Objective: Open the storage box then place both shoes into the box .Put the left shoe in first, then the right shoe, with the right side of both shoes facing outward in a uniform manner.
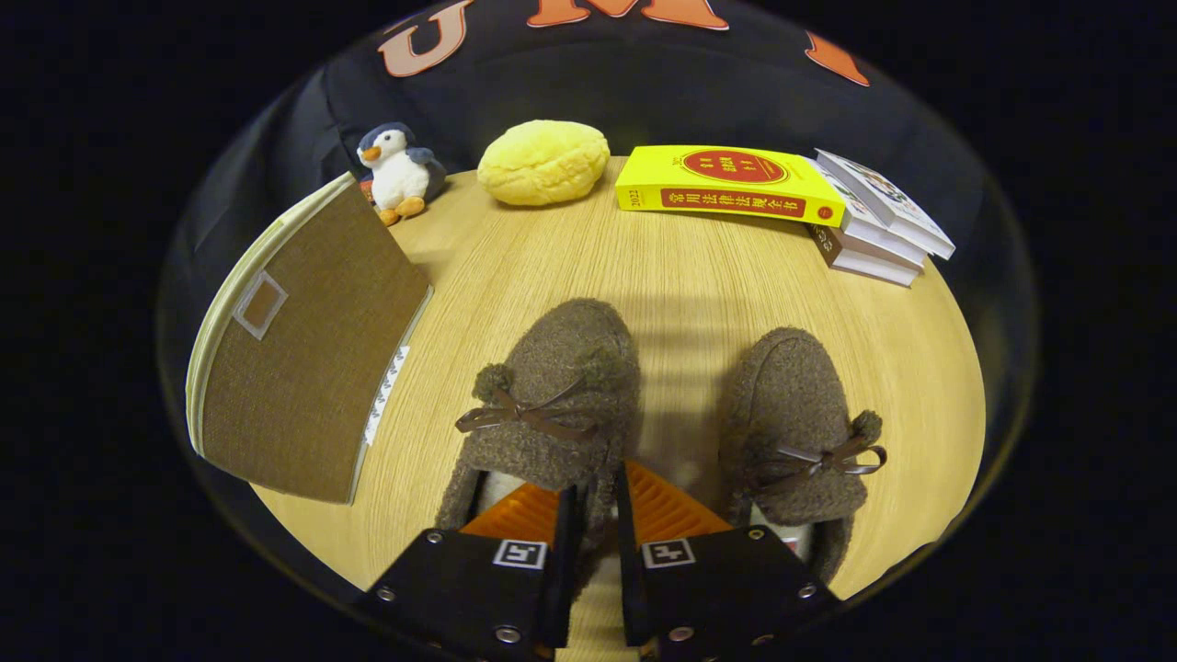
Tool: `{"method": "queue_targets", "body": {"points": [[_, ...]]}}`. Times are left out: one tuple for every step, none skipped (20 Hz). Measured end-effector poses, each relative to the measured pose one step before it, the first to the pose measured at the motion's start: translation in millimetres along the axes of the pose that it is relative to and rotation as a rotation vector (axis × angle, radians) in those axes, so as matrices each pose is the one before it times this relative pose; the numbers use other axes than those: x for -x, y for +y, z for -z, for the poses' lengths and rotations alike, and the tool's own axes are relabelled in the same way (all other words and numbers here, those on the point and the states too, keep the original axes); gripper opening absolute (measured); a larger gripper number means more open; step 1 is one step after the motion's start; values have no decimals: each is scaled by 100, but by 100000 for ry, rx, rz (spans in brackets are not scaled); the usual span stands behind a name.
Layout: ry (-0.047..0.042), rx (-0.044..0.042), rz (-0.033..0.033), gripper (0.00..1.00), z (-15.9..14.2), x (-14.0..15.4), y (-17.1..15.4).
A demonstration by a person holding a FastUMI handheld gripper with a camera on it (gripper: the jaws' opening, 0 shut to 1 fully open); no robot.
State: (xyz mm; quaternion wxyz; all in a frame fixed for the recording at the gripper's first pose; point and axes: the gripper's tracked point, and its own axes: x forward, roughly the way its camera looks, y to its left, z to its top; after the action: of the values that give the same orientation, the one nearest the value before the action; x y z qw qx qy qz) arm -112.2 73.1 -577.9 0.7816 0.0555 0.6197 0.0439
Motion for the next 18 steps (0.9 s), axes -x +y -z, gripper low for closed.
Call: {"method": "queue_targets", "body": {"points": [[165,-304,419,20,1,58,48],[54,-496,754,14,-98,-1,-137],[541,-1110,602,11,23,88,-129],[-45,-2240,-251,7,-270,313,188],[-928,-2400,-661,5,-410,410,475],[-916,-1653,-1075,4,-574,634,569],[-1511,583,363,4,-584,786,446],[-2029,2555,920,4,-808,931,295],[-1760,2072,-90,4,-867,1111,656],[-2097,60,-1049,4,-1059,1104,844],[-1396,-1422,-1733,4,-999,1091,1165],[-1544,-2096,-1979,4,-973,1063,1055],[-1648,-1466,-1728,4,-1191,1078,1172],[-1703,-502,-1178,4,-1050,942,971],[-1227,569,-568,4,-969,843,970],[-877,978,-692,4,-871,734,936],[-608,497,-338,4,-719,594,974],[-638,-40,-966,4,-674,568,1203]]}}
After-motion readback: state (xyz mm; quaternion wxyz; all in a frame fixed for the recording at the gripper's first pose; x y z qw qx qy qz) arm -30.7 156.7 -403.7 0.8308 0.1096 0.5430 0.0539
